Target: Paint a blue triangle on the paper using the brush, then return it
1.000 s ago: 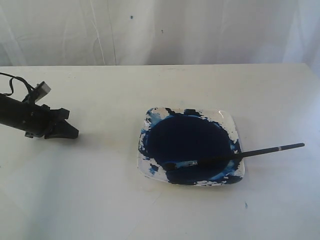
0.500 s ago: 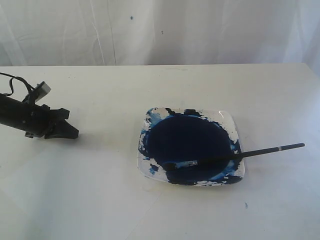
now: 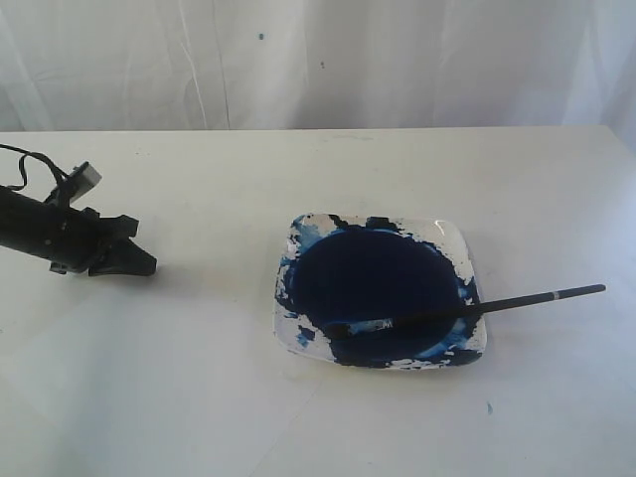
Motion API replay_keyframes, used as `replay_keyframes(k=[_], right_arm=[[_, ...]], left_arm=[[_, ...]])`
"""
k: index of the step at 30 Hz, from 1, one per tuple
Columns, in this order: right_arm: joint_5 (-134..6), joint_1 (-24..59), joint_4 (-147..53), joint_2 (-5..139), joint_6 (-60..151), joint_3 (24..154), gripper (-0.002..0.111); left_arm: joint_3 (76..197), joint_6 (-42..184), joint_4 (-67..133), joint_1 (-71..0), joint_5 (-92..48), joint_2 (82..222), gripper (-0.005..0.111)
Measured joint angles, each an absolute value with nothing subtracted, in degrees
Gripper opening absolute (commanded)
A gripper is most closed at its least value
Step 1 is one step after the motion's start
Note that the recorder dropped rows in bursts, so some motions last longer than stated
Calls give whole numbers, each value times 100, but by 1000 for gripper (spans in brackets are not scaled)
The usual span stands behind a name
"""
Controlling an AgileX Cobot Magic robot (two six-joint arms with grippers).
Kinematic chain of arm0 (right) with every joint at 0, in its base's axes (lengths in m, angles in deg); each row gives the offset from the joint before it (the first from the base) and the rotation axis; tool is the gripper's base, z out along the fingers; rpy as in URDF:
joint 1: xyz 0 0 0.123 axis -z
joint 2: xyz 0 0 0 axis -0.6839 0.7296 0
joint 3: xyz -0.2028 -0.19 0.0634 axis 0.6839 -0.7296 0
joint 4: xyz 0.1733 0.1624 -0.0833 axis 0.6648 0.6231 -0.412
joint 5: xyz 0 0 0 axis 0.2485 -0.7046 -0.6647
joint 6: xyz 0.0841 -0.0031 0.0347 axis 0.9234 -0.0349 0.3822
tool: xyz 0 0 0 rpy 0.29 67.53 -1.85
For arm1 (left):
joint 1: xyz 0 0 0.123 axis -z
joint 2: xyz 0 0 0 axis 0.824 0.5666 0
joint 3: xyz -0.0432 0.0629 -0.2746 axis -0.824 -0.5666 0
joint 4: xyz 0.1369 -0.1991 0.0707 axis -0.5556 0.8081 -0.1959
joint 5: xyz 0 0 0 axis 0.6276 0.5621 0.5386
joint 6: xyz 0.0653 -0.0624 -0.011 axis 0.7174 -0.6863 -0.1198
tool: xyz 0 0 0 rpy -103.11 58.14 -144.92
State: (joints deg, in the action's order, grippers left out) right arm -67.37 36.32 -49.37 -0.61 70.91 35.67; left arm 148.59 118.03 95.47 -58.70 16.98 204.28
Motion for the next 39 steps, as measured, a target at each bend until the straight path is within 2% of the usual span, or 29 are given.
replay_keyframes(k=[5,9,13,17,28,31,37,39], right_arm=[[-7589,3578,-5099,1349,6781,4014,0],[-7591,3578,-5099,2786,6735,4074,0],[-6522,3569,-4624,4993,7121,4083,0],[-5554,3557,-4294,6338,8034,4083,0],[-5224,3557,-4320,7230,9347,4083,2],[-4978,3557,-4556,7230,9766,4083,15],[-4628,3557,-4815,7230,11020,4083,72],[-4595,3557,-4862,7235,11262,4083,80]], left_arm=[[14859,11803,9547,-5870,1698,20428,0],[14859,11803,9547,-5870,1698,20428,0],[14859,11803,9547,-5870,1698,20428,0],[14859,11803,9547,-5870,1698,20428,0],[14859,11803,9547,-5870,1698,20428,0],[14859,11803,9547,-5870,1698,20428,0],[14859,11803,9547,-5870,1698,20428,0],[14859,11803,9547,-5870,1698,20428,0]])
